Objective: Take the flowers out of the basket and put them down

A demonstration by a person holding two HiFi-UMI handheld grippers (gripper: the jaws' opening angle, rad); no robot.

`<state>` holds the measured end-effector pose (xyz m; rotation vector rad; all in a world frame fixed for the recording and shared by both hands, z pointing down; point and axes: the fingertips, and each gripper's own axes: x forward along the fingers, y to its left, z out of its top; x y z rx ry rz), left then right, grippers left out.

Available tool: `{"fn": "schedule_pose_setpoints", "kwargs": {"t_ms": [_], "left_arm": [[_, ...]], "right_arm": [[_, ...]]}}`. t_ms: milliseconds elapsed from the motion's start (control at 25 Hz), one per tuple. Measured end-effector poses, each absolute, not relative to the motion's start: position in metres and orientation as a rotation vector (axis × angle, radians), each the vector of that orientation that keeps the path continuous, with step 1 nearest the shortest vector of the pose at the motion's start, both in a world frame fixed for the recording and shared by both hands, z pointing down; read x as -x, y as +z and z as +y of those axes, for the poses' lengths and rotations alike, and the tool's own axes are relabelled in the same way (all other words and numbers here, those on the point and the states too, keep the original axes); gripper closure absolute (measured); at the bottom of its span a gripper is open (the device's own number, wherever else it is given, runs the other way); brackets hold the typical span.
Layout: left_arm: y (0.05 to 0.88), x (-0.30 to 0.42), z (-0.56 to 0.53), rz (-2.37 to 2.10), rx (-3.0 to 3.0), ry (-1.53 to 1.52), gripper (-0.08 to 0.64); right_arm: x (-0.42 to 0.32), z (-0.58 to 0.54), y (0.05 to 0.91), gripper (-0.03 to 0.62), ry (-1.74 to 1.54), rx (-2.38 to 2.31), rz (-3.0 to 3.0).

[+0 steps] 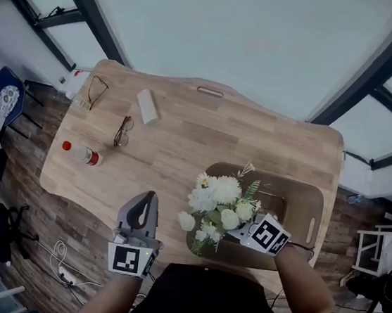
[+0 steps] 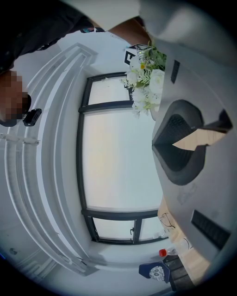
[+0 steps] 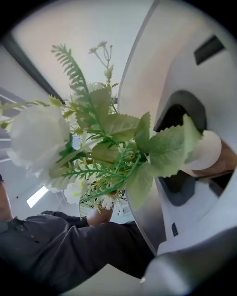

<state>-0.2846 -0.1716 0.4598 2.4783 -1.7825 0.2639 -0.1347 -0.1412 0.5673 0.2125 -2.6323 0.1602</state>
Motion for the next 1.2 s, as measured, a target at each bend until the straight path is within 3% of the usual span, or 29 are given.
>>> {"fn": "schedule_pose_setpoints", "kwargs": {"t_ms": [1200], "left_arm": [[0.409,0.235,-0.157,-1.67,-2.663,0.092,0.555]], "right_arm": [[0.064,-0.152,0.467,0.348,0.12,-0.669,-2.65]]}}
